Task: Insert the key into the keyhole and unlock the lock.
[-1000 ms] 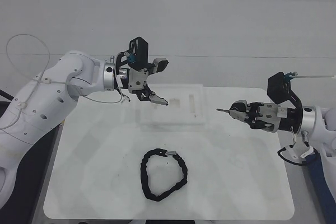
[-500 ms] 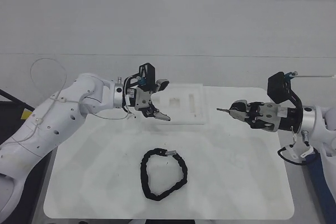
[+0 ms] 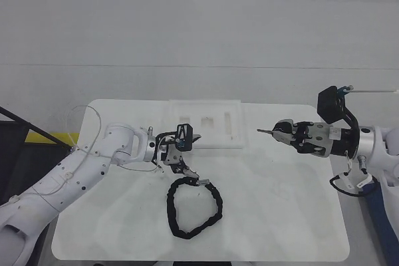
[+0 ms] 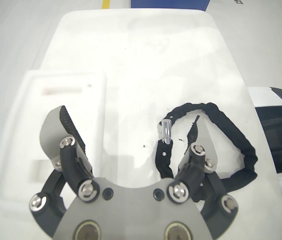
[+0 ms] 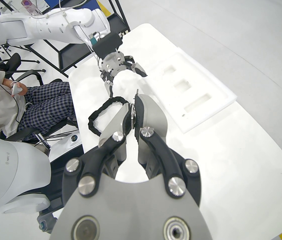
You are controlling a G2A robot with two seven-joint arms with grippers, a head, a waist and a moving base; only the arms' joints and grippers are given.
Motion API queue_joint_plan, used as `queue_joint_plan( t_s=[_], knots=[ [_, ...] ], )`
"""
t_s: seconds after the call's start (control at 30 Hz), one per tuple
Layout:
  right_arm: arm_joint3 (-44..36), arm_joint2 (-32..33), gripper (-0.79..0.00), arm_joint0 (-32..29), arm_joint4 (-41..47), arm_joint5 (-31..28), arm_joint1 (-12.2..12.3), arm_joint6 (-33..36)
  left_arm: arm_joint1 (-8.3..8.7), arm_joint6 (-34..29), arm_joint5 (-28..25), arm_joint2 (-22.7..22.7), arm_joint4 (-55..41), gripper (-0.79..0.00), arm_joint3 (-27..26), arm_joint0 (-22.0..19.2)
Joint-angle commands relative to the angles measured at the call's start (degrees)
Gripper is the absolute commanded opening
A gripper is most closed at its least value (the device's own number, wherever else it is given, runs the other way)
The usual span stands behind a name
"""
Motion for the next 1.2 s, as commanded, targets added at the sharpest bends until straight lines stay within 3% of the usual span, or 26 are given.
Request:
queue_joint_plan(
  t_s=[0.0,0.33,0.63,1.17],
  knots=[
    [0.0,0.0,-0.785,0.0,0.0,0.0,0.0,0.0,0.06,0.4,-0.4,-0.1,2.0,0.0,-0.6,1.3],
    [0.0,0.0,-0.785,0.0,0.0,0.0,0.0,0.0,-0.27,1.7,1.3,-0.4,11.5,0.0,-1.4,5.9],
    [0.0,0.0,-0.785,0.0,0.0,0.0,0.0,0.0,-1.43,0.2,3.3,-0.6,13.0,0.0,-0.8,8.9],
    [0.0,0.0,-0.785,0.0,0.0,0.0,0.0,0.0,-2.85,1.0,6.2,-2.0,20.4,-0.015,-0.7,11.9]
  ],
)
